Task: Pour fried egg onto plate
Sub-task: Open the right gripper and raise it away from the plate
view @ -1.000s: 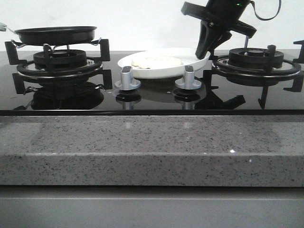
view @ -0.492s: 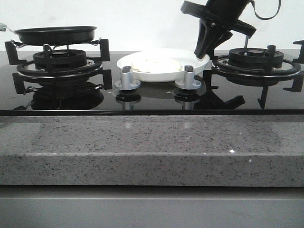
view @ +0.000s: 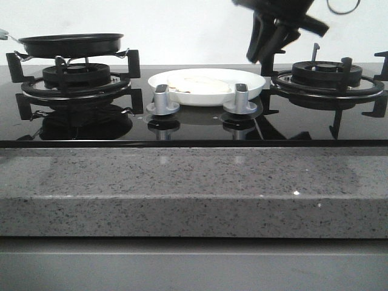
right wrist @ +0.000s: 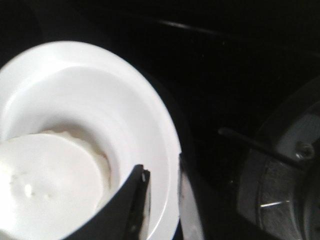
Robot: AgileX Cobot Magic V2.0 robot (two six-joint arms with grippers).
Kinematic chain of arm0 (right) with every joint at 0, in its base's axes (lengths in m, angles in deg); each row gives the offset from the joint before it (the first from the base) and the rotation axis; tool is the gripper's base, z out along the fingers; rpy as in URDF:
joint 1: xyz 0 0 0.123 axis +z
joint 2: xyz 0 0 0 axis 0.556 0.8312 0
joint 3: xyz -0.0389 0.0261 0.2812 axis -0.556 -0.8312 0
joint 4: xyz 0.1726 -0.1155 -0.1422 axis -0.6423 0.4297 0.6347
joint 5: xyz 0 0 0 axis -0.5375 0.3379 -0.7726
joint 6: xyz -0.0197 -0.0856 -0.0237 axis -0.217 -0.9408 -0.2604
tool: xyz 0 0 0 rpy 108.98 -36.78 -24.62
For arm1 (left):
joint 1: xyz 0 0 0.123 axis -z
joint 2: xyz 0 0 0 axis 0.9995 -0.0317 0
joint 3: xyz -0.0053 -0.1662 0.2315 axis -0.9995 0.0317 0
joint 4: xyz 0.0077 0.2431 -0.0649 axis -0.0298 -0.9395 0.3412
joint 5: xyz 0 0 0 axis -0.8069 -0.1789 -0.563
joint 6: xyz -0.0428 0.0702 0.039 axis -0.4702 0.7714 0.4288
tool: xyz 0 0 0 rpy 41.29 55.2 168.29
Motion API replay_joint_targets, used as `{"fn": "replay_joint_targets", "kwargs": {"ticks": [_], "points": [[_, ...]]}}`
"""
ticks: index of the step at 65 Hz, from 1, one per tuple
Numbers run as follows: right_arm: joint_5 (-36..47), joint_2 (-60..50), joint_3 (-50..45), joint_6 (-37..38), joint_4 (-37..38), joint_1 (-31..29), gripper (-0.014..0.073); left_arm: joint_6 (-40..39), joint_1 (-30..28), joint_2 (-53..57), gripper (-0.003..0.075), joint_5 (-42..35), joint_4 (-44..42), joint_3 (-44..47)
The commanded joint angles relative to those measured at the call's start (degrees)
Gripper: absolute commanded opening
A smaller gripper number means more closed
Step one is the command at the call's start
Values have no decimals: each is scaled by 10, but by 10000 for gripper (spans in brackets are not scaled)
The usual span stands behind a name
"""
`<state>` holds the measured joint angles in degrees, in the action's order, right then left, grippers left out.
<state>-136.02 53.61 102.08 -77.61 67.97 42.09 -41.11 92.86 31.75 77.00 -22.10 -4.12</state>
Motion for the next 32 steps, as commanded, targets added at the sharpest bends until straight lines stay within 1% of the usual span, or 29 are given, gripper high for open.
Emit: {"fn": "replay_joint_targets", "kwargs": {"ticks": [1,9,17,27,32], "points": [[-48,-63,20,-2,-18,-8,124,-7,3,-4,-19,-49,9,-15],[-48,-82,20,-2,-18,-13,6,-7,3,-4,-19,-48,9,-15],[-48,-98,20,-2,-18,-16,-62,-7,3,-4,-19,-48,9,-15],[-48,-124,20,-2,-17,-24,-68,-7,3,-4,-19,-48,9,-15],[-49,-147,19,-2,11,-27,-66,-7,3,-4,-19,-48,9,-15]]}}
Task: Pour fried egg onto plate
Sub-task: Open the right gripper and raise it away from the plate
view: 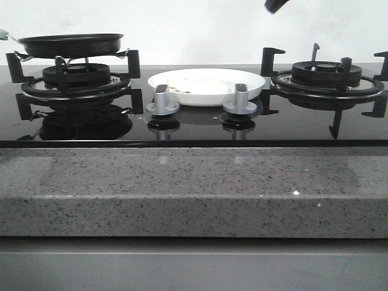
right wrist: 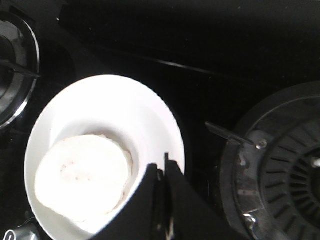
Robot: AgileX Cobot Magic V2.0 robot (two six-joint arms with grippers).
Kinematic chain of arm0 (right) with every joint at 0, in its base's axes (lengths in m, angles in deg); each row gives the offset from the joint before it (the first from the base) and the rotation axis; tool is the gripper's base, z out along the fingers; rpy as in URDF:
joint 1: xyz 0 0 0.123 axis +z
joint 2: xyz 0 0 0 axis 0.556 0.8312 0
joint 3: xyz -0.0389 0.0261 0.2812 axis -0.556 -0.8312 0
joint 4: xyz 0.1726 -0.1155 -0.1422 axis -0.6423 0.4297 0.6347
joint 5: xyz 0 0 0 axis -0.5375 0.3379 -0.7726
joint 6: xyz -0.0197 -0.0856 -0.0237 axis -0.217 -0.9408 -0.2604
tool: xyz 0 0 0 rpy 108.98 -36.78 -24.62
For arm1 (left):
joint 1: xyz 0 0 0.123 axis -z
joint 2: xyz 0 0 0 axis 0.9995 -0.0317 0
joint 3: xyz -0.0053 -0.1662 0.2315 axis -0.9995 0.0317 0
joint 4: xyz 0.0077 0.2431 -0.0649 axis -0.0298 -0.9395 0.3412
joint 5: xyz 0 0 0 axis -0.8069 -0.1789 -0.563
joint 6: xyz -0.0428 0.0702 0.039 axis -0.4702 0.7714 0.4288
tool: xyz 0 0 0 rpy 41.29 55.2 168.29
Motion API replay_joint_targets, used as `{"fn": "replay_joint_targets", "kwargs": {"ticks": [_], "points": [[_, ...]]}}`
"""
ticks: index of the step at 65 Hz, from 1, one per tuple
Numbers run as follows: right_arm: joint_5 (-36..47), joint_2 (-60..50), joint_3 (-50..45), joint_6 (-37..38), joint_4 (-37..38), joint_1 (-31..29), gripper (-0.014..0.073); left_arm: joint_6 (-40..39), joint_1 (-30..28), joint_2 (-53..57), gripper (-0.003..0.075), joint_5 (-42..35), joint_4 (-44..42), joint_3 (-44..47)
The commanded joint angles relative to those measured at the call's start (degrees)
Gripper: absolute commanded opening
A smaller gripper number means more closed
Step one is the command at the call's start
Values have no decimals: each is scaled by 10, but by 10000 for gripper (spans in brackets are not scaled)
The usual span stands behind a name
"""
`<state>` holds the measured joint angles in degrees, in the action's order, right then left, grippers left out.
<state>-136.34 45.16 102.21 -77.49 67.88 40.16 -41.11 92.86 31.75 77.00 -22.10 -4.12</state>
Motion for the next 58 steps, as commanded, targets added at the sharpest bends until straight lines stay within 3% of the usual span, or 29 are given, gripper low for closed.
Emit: {"fn": "replay_joint_targets", "kwargs": {"ticks": [1,26,39,58], "points": [[-46,-67,18,-3,20,-8,-66,-7,3,-4,-19,-48,9,-15],[-46,-218,0,28,244,-8,-66,-7,3,-4,-19,-48,9,-15],[-23,-311,-125,30,283,-8,-66,-7,3,-4,-19,-48,9,-15],[132,-498,-389,30,262,-7,-66,-7,3,-4,-19,-48,9,-15]]}}
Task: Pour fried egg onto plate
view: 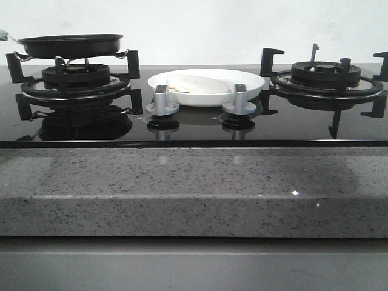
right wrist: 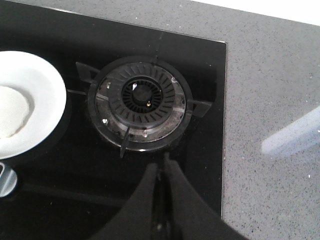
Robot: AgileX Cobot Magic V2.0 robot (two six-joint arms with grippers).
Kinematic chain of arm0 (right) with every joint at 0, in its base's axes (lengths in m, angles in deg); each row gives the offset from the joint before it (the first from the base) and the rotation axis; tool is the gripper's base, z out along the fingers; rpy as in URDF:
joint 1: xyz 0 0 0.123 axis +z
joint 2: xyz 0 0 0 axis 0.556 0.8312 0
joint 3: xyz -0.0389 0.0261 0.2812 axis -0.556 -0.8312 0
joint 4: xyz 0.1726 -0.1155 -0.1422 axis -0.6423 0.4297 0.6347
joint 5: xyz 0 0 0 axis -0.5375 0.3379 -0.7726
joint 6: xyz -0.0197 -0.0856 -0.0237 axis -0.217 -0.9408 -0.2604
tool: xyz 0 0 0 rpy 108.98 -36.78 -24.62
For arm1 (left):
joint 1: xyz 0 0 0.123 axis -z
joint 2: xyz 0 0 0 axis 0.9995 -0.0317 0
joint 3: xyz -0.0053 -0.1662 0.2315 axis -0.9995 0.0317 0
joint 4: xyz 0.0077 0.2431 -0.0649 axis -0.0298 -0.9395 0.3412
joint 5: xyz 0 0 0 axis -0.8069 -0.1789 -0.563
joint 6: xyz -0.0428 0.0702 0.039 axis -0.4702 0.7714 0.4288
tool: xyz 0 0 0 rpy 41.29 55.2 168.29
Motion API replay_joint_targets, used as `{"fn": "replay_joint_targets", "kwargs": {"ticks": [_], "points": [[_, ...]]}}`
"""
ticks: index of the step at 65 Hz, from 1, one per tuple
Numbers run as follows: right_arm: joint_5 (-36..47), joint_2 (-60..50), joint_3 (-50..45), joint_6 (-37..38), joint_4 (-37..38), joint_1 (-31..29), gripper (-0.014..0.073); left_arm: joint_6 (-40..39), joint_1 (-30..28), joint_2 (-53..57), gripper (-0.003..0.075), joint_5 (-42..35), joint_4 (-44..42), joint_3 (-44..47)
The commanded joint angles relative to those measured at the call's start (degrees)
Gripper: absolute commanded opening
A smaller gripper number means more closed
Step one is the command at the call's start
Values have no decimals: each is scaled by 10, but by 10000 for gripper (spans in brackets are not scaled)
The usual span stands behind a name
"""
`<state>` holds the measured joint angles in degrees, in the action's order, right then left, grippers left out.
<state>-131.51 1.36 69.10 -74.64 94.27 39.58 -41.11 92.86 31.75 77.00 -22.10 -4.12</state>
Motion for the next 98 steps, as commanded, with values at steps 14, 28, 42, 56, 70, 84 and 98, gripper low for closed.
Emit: {"fn": "replay_joint_targets", "kwargs": {"ticks": [14,28,42,56,70,84,98], "points": [[229,-201,-278,2,-25,-1,-66,-7,3,-4,-19,-49,9,-15],[380,-336,-481,2,-34,-1,-66,-7,3,-4,-19,-48,9,-15],[442,-501,-653,2,-39,-1,-66,-7,3,-4,-19,-48,9,-15],[456,-589,-711,2,-39,-1,-66,-7,3,-4,-19,-48,9,-15],[455,-591,-711,2,-39,-1,-66,-7,3,-4,-19,-48,9,-15],[455,-591,-711,2,-39,-1,-66,-7,3,-4,-19,-48,9,-15],[455,-591,-711,2,-39,-1,-66,-7,3,-4,-19,-48,9,-15]]}}
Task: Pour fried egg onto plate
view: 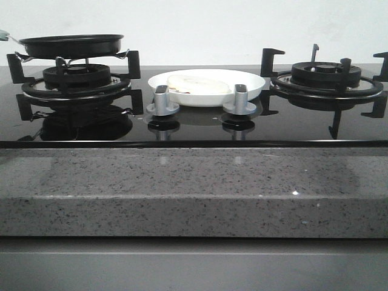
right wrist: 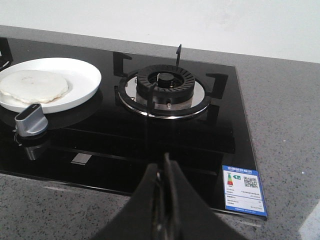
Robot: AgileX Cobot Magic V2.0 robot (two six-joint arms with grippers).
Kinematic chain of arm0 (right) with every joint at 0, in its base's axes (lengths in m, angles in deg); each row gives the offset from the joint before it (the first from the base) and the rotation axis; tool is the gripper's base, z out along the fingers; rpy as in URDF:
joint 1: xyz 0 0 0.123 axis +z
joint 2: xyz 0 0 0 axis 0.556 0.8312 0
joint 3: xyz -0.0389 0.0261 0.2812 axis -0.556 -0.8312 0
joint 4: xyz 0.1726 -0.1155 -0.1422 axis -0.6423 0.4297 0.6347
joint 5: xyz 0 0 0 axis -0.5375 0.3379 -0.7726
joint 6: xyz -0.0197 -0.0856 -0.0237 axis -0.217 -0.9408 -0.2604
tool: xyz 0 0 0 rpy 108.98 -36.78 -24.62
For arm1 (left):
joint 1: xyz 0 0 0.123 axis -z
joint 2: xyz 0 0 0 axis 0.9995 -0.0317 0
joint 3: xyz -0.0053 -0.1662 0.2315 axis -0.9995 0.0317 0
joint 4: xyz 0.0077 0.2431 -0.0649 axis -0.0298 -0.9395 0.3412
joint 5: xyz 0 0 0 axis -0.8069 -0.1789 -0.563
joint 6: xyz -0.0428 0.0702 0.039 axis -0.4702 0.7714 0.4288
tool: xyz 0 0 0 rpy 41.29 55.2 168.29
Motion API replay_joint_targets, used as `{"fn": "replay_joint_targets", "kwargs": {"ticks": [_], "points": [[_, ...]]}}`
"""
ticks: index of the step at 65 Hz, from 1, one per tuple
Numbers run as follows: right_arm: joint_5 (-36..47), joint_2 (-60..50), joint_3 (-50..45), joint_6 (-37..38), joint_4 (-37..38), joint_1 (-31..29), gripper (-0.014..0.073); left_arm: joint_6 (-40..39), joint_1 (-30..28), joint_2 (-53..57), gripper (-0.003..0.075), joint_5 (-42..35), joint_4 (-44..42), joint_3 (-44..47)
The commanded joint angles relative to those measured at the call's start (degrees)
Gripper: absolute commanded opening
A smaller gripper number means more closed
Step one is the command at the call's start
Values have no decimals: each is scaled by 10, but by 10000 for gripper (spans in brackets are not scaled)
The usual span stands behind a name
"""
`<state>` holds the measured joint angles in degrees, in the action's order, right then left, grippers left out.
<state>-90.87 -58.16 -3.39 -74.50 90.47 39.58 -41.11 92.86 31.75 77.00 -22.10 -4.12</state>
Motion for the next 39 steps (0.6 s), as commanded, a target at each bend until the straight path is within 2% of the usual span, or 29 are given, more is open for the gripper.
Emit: {"fn": "replay_joint_targets", "kwargs": {"ticks": [1,20,29,39], "points": [[49,4,14,0,-1,-1,-66,-7,3,-4,-19,-48,9,-15],[49,4,14,0,-1,-1,-66,-12,3,-4,-19,-57,2,-10],[49,4,14,0,-1,-1,-66,-188,3,-4,-19,-115,-138,26],[48,4,14,0,-1,-1,-66,-198,3,7,-19,-125,-147,64]]}}
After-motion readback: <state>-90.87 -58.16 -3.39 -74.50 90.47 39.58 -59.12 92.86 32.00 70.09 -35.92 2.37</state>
